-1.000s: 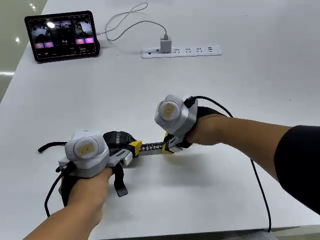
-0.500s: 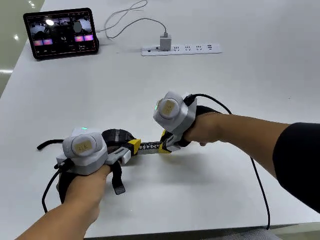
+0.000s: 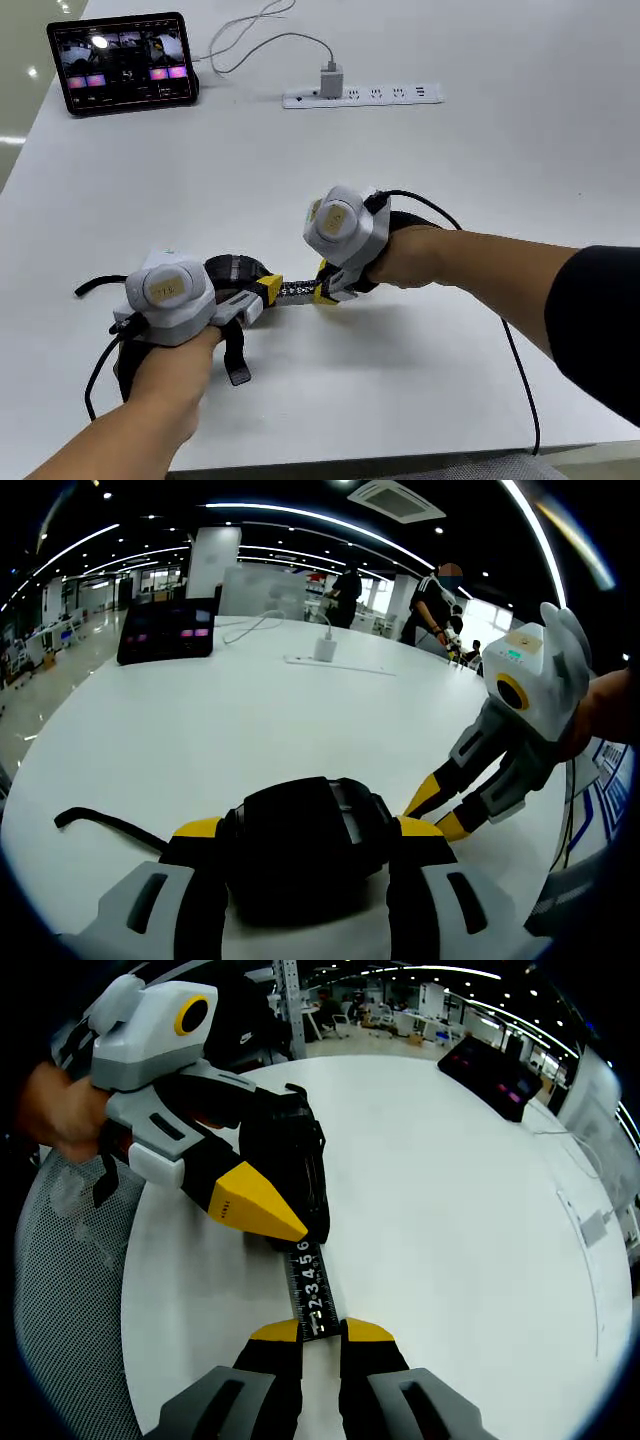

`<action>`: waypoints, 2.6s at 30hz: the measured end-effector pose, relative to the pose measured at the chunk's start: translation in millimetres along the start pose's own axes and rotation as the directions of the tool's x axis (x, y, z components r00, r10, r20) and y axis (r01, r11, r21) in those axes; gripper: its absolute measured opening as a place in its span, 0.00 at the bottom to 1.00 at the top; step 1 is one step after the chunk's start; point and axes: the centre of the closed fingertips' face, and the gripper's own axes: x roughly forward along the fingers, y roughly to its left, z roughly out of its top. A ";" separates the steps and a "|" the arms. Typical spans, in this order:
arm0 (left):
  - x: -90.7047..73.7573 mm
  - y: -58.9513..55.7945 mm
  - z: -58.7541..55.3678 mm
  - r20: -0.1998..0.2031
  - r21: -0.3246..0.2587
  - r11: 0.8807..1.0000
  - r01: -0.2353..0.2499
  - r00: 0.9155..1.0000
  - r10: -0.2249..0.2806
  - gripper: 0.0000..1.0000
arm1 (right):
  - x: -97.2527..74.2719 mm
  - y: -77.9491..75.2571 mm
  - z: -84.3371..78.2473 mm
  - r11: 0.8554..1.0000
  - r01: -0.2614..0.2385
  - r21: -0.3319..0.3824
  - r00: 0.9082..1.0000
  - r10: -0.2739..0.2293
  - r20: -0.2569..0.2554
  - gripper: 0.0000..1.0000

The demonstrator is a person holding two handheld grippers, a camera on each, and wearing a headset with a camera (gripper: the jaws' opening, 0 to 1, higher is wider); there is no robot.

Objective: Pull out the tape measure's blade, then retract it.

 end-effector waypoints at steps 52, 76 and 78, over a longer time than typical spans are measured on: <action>-0.7 -0.1 -0.1 -0.005 -0.010 1.000 0.007 1.000 -0.007 0.60 | 15.6 4.3 31.2 1.000 -0.020 -0.001 0.996 0.020 0.083 0.09; -0.2 0.6 0.0 -0.001 -0.014 1.000 0.014 1.000 -0.014 0.61 | 22.1 9.2 41.0 1.000 -0.025 0.006 0.993 0.025 0.114 0.10; -0.1 0.5 0.1 0.000 -0.013 1.000 0.015 1.000 -0.015 0.60 | 22.9 9.6 41.6 1.000 -0.025 0.004 0.993 0.025 0.111 0.10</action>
